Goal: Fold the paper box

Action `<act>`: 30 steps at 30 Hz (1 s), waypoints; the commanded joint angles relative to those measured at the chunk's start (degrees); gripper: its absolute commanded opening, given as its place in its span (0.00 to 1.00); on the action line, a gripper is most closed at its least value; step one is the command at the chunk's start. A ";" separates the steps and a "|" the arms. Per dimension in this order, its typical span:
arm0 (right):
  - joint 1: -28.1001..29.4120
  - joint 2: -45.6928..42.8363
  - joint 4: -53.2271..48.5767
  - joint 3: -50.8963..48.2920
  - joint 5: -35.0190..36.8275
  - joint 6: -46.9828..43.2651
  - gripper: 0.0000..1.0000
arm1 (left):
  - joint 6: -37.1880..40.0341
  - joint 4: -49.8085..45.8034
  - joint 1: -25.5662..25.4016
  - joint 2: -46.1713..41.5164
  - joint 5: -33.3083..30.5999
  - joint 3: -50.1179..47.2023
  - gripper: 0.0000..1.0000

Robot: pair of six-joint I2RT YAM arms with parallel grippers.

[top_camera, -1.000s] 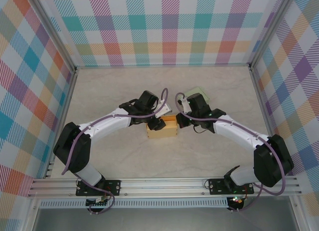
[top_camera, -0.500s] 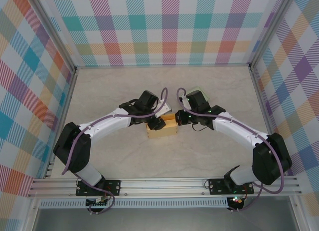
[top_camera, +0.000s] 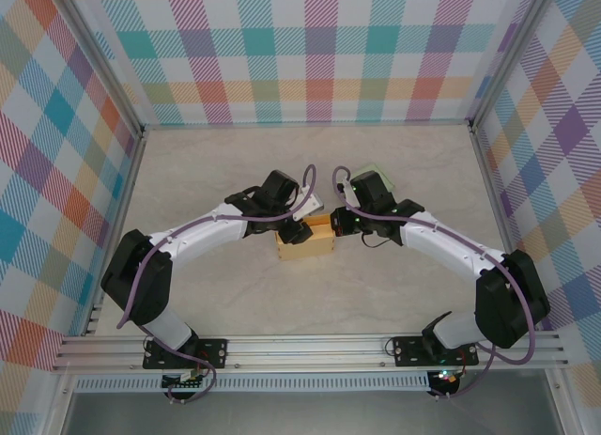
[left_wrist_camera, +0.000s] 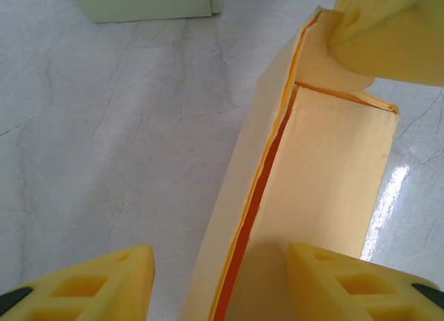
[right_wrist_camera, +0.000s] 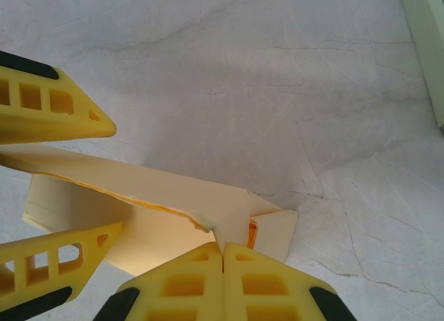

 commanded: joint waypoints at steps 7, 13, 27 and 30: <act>0.74 0.44 -0.84 -0.95 4.11 -1.09 0.00 | -1.01 -1.73 0.46 -1.68 -1.95 -1.16 0.56; 0.83 0.79 -0.39 -1.03 3.24 -0.64 0.00 | -1.45 -1.12 0.46 -3.12 -2.75 -1.77 0.57; 1.15 0.88 -1.34 -0.33 4.42 -0.43 0.00 | -5.59 -1.34 0.46 -7.47 -9.55 -2.47 0.63; 1.18 0.70 -1.35 -0.33 4.37 -0.52 0.00 | -7.51 -3.44 0.40 -9.27 -12.26 -2.30 0.64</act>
